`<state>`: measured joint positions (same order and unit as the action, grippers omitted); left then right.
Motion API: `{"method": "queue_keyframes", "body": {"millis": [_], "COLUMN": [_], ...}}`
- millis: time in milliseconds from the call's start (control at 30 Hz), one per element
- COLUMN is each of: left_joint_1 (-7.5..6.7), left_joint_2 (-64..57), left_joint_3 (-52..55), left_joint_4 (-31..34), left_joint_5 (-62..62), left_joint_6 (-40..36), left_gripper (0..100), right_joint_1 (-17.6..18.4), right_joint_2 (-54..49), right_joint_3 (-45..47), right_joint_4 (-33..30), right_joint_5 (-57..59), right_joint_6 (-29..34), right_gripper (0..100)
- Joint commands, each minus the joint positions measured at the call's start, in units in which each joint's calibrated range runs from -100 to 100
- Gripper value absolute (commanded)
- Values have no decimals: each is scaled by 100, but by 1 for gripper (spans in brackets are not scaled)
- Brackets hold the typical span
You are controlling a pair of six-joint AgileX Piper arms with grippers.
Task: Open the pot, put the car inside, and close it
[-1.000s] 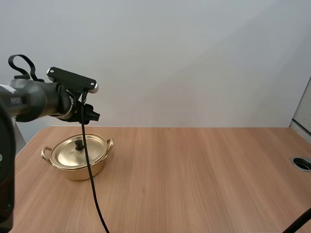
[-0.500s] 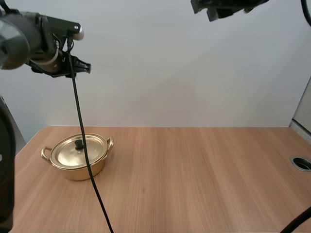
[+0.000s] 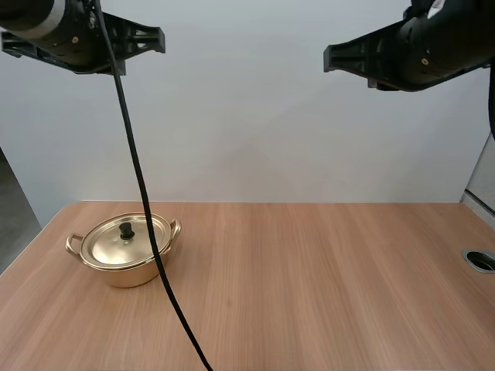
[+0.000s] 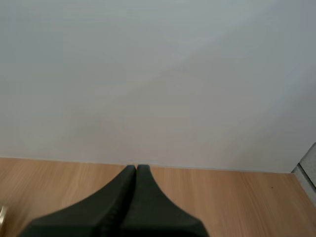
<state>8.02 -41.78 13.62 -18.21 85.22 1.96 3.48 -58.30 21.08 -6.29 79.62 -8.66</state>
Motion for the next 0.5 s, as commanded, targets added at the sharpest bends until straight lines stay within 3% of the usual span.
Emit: {"method": "queue_keyframes", "body": {"millis": [0, 467], "left_joint_1": [-1, -1], "left_joint_2": [-1095, -3513], "left_joint_3": [1899, 6687], "left_joint_4": [315, 249], "left_joint_5": [-2812, -6736], "left_joint_6": [43, 36], "left_gripper": [0, 0], "right_joint_1": [-5, -5], "right_joint_2": [-420, -698], "right_joint_3": [2310, 4629], "right_joint_4": [3, 3], "right_joint_5": [-1609, -4274], "right_joint_6": [47, 86], "right_gripper": [0, 0]}}
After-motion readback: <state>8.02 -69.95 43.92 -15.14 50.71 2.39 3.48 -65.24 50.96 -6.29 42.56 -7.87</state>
